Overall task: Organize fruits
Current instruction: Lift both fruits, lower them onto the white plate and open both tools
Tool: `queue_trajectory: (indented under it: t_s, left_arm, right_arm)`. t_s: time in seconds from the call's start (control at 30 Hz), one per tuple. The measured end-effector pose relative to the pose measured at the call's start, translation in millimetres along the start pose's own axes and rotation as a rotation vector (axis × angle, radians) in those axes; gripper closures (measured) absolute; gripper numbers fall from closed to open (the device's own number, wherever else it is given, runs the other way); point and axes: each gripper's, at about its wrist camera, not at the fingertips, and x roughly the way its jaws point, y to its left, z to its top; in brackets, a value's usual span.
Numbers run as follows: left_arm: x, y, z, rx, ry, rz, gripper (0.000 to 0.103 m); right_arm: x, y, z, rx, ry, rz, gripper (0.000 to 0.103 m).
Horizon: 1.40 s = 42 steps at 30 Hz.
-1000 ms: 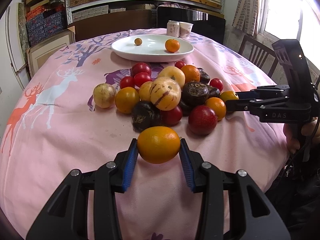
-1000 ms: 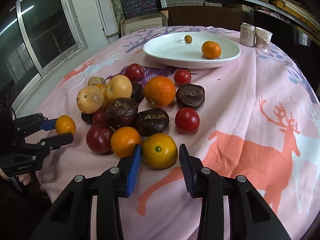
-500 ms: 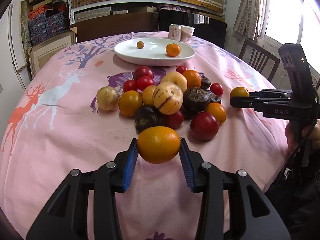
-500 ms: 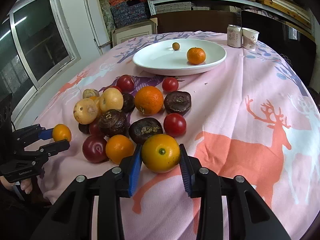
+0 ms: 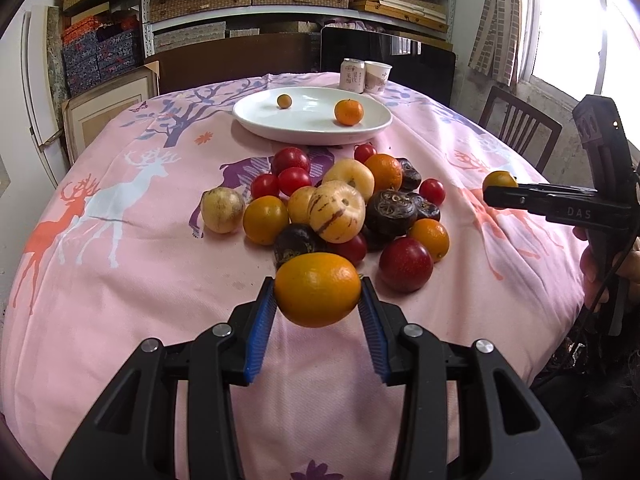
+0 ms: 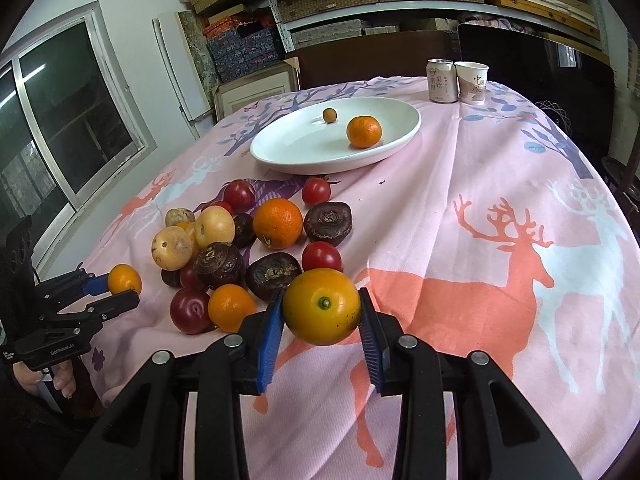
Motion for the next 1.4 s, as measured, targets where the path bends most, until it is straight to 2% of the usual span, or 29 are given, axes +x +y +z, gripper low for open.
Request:
queue_trajectory:
  t_s: [0.67,0.83,1.03,1.17,1.27,1.4]
  left_arm:
    - [-7.0,0.0,13.9,-0.002,-0.029,0.011,0.062]
    - [-9.6,2.5,34.0,0.020,-0.064,0.039,0.062]
    - [-1.7,6.9,78.5,0.037,-0.112,0.053,0.062]
    - [16.9,7.6,118.8,0.042,-0.124,0.045,0.062]
    - [43.8,7.3,146.0,0.051,-0.118,0.042,0.062]
    - [97.1,10.6,170.4,0.041,-0.037,0.046,0.062]
  right_arm:
    - [-27.3,-10.3,6.9,0.034,-0.075,-0.013,0.067]
    - [-39.7,-14.1,22.9,0.042,-0.120,-0.011,0.067]
    - [-48.8,-16.0,59.1,0.055,-0.179,0.005,0.067]
    - [-31.5,-13.1,95.8,0.058,-0.183,0.016,0.067]
    - [-0.1,-8.9,119.4,0.054,-0.159,0.014,0.067]
    - [55.5,-8.0,138.3,0.070,-0.083,0.027,0.067]
